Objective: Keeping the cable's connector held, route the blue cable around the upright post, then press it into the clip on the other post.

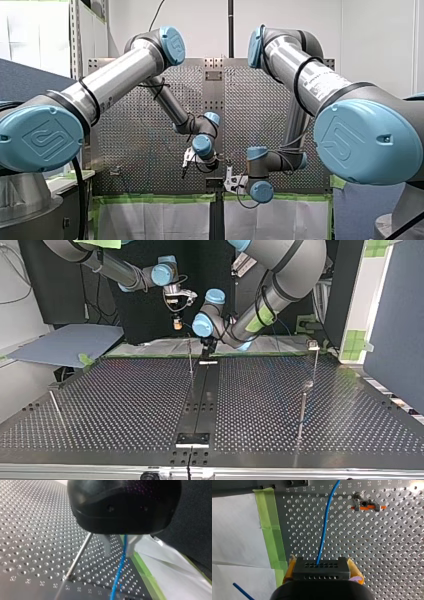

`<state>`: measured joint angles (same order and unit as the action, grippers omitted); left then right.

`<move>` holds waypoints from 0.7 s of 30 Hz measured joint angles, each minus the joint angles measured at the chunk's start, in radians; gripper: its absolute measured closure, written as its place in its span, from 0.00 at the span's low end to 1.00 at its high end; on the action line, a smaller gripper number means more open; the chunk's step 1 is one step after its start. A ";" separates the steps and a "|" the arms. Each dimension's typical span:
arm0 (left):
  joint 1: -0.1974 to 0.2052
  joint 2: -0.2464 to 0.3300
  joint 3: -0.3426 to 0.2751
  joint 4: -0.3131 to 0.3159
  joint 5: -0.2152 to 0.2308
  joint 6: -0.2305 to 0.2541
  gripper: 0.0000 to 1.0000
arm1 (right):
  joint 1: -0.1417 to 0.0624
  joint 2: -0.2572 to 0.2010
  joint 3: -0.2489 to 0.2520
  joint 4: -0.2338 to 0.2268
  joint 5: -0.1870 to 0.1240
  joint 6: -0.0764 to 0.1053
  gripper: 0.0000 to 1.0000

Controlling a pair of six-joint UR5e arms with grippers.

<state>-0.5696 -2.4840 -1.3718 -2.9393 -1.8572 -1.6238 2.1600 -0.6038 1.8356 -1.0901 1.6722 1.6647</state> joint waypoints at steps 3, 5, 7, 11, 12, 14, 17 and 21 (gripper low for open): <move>-0.002 0.000 0.000 0.000 -0.005 0.000 1.00 | 0.000 0.000 0.000 0.000 0.000 0.000 1.00; -0.004 0.000 0.000 -0.001 -0.010 0.000 1.00 | 0.000 0.000 0.000 0.001 0.000 0.000 1.00; -0.005 0.000 0.000 -0.002 -0.012 0.000 1.00 | 0.000 0.000 0.000 0.001 0.000 -0.001 1.00; -0.007 0.000 0.000 -0.008 -0.016 -0.001 1.00 | 0.000 0.000 0.000 0.001 0.000 -0.001 1.00; -0.007 0.000 0.000 -0.011 -0.019 0.000 1.00 | 0.000 0.000 0.000 0.001 0.000 -0.001 1.00; -0.008 -0.001 0.000 -0.019 -0.024 0.001 1.00 | 0.000 0.000 0.000 0.001 0.000 -0.002 1.00; -0.009 -0.001 0.000 -0.027 -0.025 0.003 1.00 | 0.000 0.000 0.000 0.001 0.000 -0.002 1.00; -0.010 -0.001 0.000 -0.032 -0.025 0.002 1.00 | 0.000 0.000 0.000 0.001 0.000 -0.002 1.00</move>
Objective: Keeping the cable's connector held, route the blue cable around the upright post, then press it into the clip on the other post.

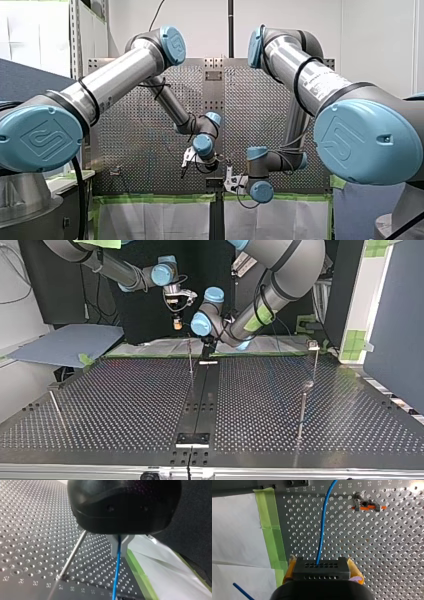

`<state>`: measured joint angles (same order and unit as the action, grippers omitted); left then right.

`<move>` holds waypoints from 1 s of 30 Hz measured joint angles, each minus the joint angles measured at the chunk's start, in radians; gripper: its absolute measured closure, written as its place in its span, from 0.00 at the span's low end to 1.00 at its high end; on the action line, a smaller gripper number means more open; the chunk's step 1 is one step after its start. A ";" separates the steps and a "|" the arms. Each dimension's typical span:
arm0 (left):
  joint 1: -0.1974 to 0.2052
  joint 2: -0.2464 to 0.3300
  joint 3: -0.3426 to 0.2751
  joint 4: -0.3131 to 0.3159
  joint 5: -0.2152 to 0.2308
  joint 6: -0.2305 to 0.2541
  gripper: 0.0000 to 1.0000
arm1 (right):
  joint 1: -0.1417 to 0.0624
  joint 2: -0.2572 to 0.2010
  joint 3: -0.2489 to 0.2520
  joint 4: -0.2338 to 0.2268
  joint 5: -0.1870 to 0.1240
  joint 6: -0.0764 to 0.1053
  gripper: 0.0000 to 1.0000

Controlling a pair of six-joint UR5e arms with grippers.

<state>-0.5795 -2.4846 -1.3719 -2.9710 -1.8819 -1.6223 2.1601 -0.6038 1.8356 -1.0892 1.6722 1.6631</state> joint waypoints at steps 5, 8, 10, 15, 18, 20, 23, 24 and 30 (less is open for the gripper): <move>-0.002 0.000 0.000 -0.001 -0.001 -0.002 0.55 | 0.000 0.000 0.000 0.000 0.000 0.000 1.00; -0.003 0.000 0.000 -0.001 -0.007 -0.002 0.26 | 0.000 0.000 0.000 0.000 0.000 0.000 1.00; -0.004 0.000 0.000 -0.001 -0.009 -0.002 0.18 | 0.001 0.000 0.000 0.000 0.000 0.000 1.00; -0.005 0.000 0.000 0.000 -0.008 -0.002 0.20 | 0.001 0.000 0.000 0.000 0.000 0.000 1.00; -0.002 -0.002 0.000 0.000 -0.002 -0.002 0.20 | 0.001 0.000 0.000 0.000 -0.002 0.000 1.00; 0.001 -0.006 0.000 -0.001 0.001 -0.003 0.20 | 0.001 0.000 0.000 0.000 -0.005 0.000 1.00; 0.007 -0.018 0.000 -0.005 0.003 -0.004 0.20 | 0.001 0.000 0.000 0.000 -0.007 -0.001 1.00; 0.010 -0.020 0.000 -0.005 0.005 -0.004 0.20 | 0.001 0.000 0.000 0.000 -0.008 -0.001 1.00; 0.022 -0.029 0.000 -0.005 0.018 -0.013 0.20 | 0.004 0.000 0.000 0.001 -0.012 -0.002 1.00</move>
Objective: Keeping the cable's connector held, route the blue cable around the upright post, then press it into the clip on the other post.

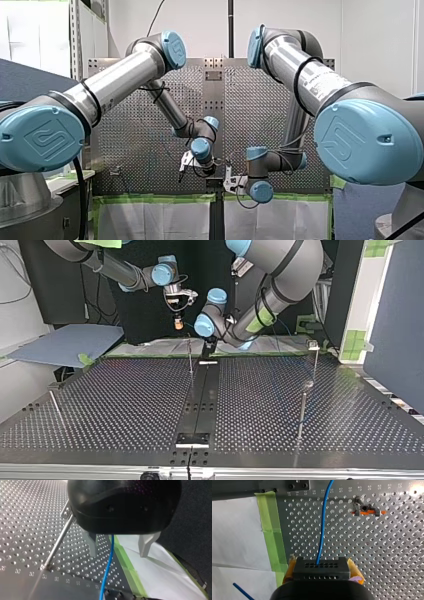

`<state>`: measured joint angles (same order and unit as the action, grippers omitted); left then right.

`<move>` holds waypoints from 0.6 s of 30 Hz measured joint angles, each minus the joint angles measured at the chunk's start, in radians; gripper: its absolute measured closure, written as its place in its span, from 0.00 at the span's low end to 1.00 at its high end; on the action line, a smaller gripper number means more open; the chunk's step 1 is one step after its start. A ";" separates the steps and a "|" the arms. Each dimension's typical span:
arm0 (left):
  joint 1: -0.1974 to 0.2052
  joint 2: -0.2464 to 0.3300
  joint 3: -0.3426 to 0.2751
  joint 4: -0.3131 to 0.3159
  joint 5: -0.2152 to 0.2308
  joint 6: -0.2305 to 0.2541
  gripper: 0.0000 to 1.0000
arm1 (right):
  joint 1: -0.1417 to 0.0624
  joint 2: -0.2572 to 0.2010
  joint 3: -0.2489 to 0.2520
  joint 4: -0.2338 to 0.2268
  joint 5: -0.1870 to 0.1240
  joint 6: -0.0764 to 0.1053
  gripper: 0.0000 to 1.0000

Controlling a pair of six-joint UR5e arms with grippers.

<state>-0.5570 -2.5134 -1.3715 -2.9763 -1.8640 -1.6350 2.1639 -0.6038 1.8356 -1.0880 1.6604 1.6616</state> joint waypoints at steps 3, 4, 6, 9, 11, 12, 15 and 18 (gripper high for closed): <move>0.007 -0.001 0.000 0.000 0.002 -0.004 0.20 | 0.001 0.000 0.000 0.001 0.000 -0.001 1.00; 0.009 -0.001 0.000 0.001 0.003 -0.006 0.20 | 0.002 0.000 0.000 0.001 0.000 -0.001 1.00; 0.012 -0.001 0.000 0.002 0.004 -0.010 0.20 | 0.002 0.000 0.000 0.002 0.000 -0.001 1.00; 0.017 -0.002 0.000 0.004 0.006 -0.019 0.20 | 0.002 0.000 0.000 0.002 -0.003 -0.002 1.00; 0.022 -0.001 0.000 0.005 0.010 -0.022 0.20 | 0.002 0.000 0.000 0.002 -0.006 -0.002 1.00; 0.024 -0.001 0.000 0.006 0.013 -0.023 0.20 | 0.002 0.000 0.000 0.002 -0.007 -0.002 1.00; 0.027 -0.001 0.000 0.007 0.023 -0.024 0.20 | 0.004 0.000 0.000 0.001 -0.014 -0.002 1.00; 0.030 -0.001 0.000 0.007 0.030 -0.025 0.20 | 0.004 0.000 0.000 0.000 -0.032 -0.007 1.00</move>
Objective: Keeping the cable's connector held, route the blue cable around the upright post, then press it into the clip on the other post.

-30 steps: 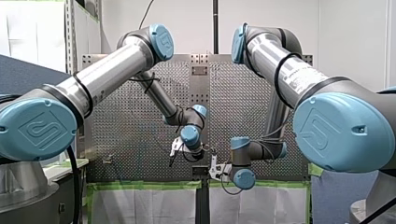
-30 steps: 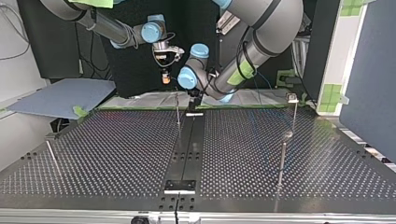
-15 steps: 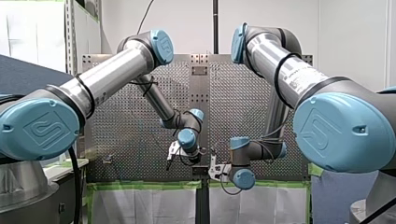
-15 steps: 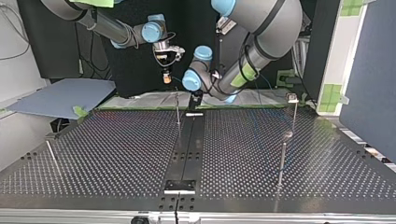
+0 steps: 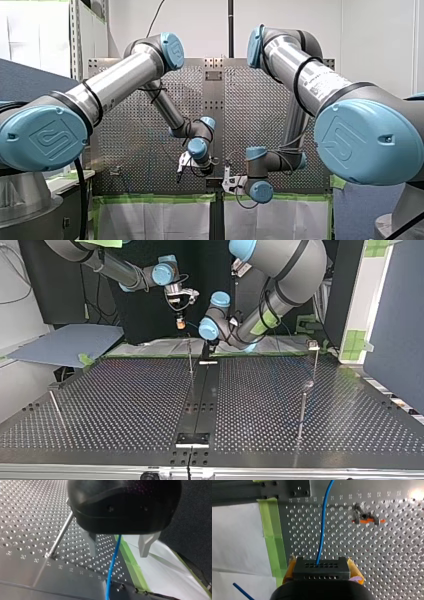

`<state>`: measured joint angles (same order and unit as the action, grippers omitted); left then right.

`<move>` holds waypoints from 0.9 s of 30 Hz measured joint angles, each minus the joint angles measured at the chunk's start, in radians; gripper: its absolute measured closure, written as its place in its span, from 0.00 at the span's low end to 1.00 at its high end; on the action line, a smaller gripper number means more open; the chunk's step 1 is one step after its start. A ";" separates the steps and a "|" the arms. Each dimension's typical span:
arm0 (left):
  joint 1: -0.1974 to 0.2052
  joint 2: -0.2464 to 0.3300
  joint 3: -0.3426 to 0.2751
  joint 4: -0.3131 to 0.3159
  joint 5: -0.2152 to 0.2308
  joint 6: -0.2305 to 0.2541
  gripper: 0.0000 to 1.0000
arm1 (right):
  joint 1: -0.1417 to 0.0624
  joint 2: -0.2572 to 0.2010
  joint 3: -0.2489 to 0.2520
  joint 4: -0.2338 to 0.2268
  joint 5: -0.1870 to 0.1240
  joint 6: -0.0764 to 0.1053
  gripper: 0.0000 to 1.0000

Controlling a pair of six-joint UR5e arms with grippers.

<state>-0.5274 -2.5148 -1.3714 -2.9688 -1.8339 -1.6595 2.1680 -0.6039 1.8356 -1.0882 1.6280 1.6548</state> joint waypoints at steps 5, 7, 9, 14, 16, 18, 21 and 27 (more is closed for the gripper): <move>0.003 0.000 0.000 0.000 0.003 0.001 0.22 | 0.000 0.000 0.000 0.001 -0.043 -0.014 1.00; 0.003 0.000 0.000 0.000 0.003 0.002 0.25 | 0.000 0.000 0.000 0.001 -0.054 -0.016 1.00; 0.003 0.000 0.000 0.000 0.003 0.004 0.29 | 0.000 0.000 0.000 0.002 -0.059 -0.017 1.00; -0.001 0.000 0.000 0.001 0.002 0.016 0.64 | 0.000 0.000 0.000 0.002 -0.063 -0.018 1.00; -0.002 0.000 0.000 0.001 0.002 0.020 0.73 | 0.000 0.000 0.000 0.002 -0.063 -0.018 1.00; -0.002 0.001 0.000 0.002 0.000 0.028 0.89 | 0.000 0.000 0.000 0.002 -0.063 -0.017 1.00; -0.003 0.001 0.000 0.005 -0.004 0.038 0.99 | 0.000 0.000 0.000 0.002 -0.062 -0.017 1.00; -0.008 0.001 0.000 0.007 -0.008 0.067 0.99 | 0.000 0.000 0.000 0.002 -0.056 -0.015 1.00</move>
<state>-0.5358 -2.5139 -1.3713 -2.9616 -1.8418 -1.5927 2.1677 -0.6039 1.8356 -1.0864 1.5719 1.6397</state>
